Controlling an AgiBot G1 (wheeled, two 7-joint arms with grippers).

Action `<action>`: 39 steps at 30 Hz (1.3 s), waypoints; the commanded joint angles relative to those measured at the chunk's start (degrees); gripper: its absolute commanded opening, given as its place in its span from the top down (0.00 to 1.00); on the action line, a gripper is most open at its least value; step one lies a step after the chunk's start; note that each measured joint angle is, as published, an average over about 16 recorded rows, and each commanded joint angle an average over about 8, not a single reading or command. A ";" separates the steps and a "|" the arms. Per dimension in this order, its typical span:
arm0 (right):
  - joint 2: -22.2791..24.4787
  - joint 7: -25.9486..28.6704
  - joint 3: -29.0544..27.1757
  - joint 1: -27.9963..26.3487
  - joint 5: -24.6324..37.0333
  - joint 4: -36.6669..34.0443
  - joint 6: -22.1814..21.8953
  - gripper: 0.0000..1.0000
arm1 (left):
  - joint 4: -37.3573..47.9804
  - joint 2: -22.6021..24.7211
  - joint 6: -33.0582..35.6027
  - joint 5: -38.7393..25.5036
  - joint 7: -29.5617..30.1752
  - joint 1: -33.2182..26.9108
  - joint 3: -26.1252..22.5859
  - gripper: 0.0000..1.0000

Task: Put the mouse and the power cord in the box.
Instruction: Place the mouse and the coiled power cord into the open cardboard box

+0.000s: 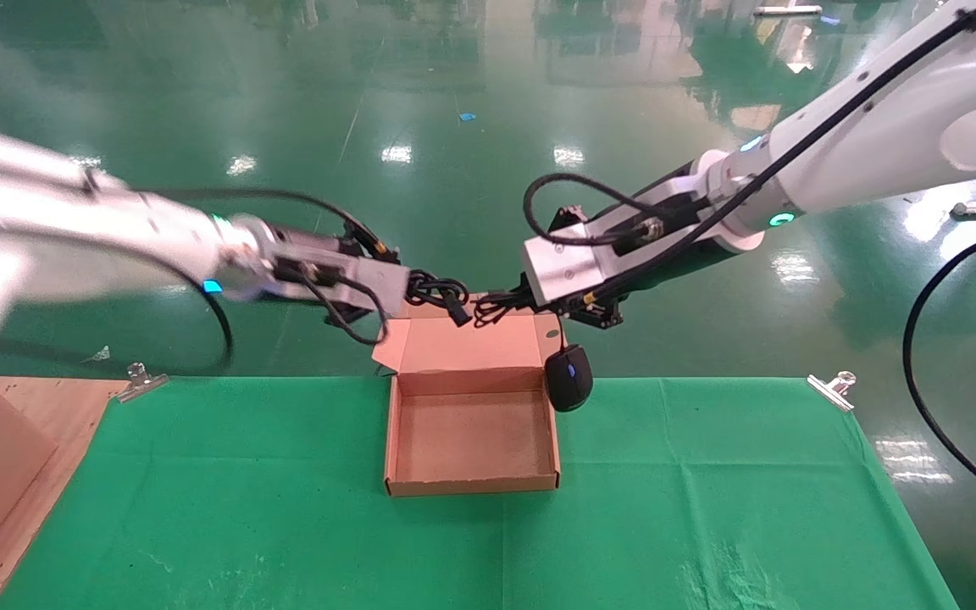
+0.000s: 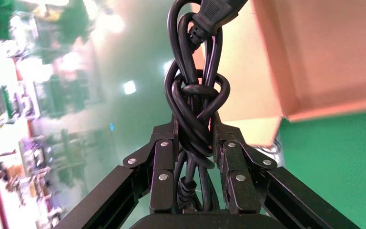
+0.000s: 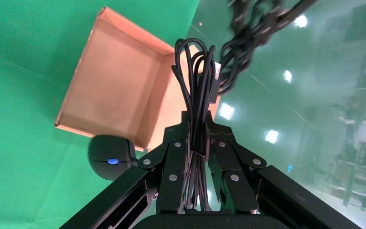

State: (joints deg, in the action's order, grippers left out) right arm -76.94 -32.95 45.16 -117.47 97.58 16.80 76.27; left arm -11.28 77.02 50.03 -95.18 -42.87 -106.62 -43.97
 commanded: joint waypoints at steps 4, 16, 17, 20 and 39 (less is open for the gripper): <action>0.58 -1.67 -0.06 -0.18 -1.23 -1.94 1.00 1.00 | -1.42 0.80 -8.73 5.14 -3.54 6.70 2.89 1.00; 1.73 -6.20 -0.29 1.45 -2.24 -7.33 1.66 1.00 | -6.00 1.55 -9.92 12.23 -3.08 16.76 -0.48 1.00; 1.80 -6.53 -0.30 1.50 -2.26 -7.71 1.67 1.00 | -6.49 1.56 -9.87 12.45 -2.70 17.27 -1.26 1.00; 1.92 -7.44 -0.31 1.51 -2.32 -8.78 1.69 1.00 | -7.95 1.54 -10.01 12.96 -1.70 18.47 -3.75 0.86; 1.17 -10.82 -0.54 1.27 -2.83 -12.45 2.17 1.00 | -10.47 1.31 -13.52 17.88 2.89 18.77 -14.46 0.00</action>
State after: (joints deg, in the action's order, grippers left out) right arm -75.77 -43.69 44.63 -116.19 94.76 4.44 78.44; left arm -21.72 78.34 36.51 -77.28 -40.08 -87.87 -58.31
